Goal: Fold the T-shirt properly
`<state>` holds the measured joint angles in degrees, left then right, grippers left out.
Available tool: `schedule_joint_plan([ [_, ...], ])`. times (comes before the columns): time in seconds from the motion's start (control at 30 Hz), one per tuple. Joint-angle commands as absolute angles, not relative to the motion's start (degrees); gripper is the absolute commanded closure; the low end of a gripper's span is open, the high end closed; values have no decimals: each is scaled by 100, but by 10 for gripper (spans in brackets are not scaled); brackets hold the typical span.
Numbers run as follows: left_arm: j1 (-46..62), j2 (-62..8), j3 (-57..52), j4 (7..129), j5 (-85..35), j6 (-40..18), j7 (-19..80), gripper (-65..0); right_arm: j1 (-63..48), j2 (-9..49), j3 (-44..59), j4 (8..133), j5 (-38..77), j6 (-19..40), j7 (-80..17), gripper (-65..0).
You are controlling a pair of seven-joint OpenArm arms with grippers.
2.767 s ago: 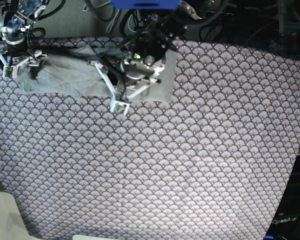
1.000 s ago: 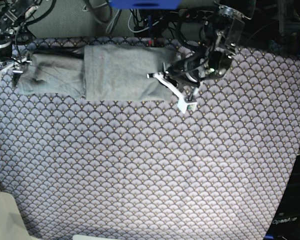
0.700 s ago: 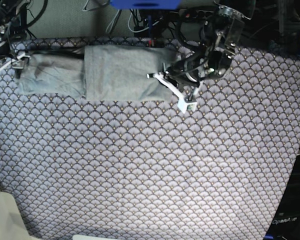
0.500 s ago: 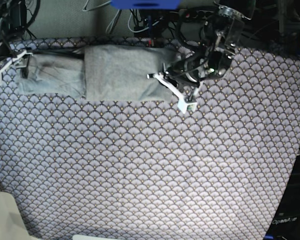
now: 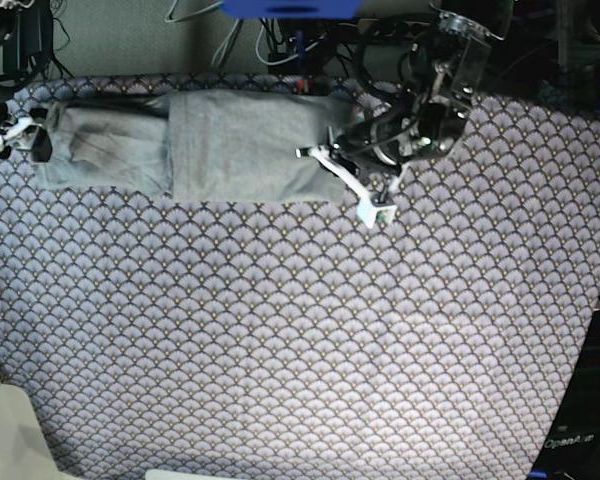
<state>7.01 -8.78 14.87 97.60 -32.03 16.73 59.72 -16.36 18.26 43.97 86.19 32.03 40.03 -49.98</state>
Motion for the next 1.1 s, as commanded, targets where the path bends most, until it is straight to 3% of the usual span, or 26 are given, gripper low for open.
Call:
schedule_joint_plan([
  [0.0, 646, -892, 1473, 9868, -3204, 1684, 5938, 0, -1596, 1938, 4444, 8699, 3327, 4000, -4875, -529],
  [0.43, 602, -892, 1464, 9877, -3257, 1692, 5956, 0, -1613, 1719, 4391, 8681, 3310, 4000, -4567, -529],
  [0.8, 664, -892, 1464, 10290, -3222, 1701, 5965, 0, -1613, 1824, 4382, 7960, 3310, 4000, -4338, -529],
  [1.07, 664, -989, 1455, 10360, -3248, 1701, 5965, 0, -1648, 1719, 3741, 7996, 3310, 4000, -4347, -526],
])
